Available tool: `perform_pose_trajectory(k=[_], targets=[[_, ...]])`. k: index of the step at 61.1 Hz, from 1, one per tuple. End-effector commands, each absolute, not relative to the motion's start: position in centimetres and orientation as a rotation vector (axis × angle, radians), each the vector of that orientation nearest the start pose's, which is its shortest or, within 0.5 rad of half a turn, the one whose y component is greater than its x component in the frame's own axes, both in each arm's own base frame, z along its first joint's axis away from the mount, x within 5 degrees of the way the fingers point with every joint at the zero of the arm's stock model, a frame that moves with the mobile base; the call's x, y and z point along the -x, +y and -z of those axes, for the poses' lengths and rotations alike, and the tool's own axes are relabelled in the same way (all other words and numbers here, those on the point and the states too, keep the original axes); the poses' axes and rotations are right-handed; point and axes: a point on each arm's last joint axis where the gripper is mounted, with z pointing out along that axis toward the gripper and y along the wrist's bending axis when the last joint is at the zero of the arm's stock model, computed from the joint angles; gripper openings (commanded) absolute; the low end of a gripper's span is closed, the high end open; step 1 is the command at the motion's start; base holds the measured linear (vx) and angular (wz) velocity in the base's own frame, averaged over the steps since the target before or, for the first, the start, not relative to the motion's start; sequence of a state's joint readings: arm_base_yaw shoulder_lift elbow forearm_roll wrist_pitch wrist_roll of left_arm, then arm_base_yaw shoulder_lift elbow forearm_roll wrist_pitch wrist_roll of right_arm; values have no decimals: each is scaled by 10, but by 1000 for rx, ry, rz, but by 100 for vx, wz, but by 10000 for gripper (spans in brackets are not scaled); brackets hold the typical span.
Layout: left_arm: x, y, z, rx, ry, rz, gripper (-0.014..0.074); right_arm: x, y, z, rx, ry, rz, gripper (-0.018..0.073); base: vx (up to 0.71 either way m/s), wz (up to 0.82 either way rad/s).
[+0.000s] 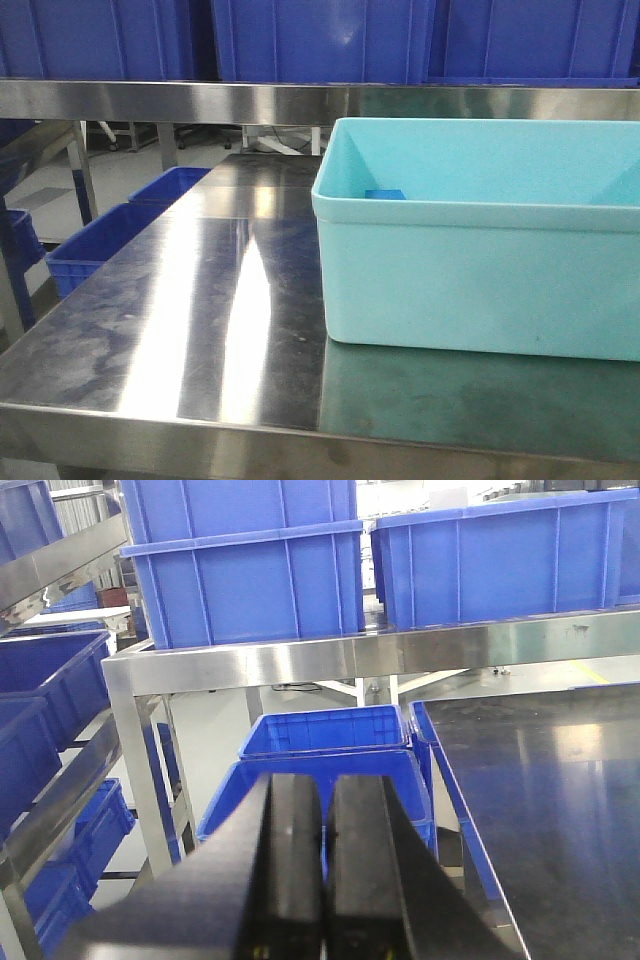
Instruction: Pick red cube and place on left shelf
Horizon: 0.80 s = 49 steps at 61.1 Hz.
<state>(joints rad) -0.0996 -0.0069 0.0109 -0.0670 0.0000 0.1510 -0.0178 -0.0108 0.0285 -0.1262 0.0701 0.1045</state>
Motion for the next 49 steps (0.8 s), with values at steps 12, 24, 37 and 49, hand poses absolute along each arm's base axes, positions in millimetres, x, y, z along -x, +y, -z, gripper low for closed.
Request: perform_pose_trajectory(k=[12,24,37,49], targets=[[-57,-5,-210,-131,1428,10,106,-54,-1,-214,9,1450,36,48,0,0],[-57,-5,-210,-131,1428,10,106,-54,-1,-214,9,1450,36,48,0,0],[-57,-5,-210,-131,1428,10,106,-54,-1,-214,9,1450,36,48,0,0],[-57,-5,-210,-131,1428,10,106,-54,-1,-214,9,1450,36,48,0,0]])
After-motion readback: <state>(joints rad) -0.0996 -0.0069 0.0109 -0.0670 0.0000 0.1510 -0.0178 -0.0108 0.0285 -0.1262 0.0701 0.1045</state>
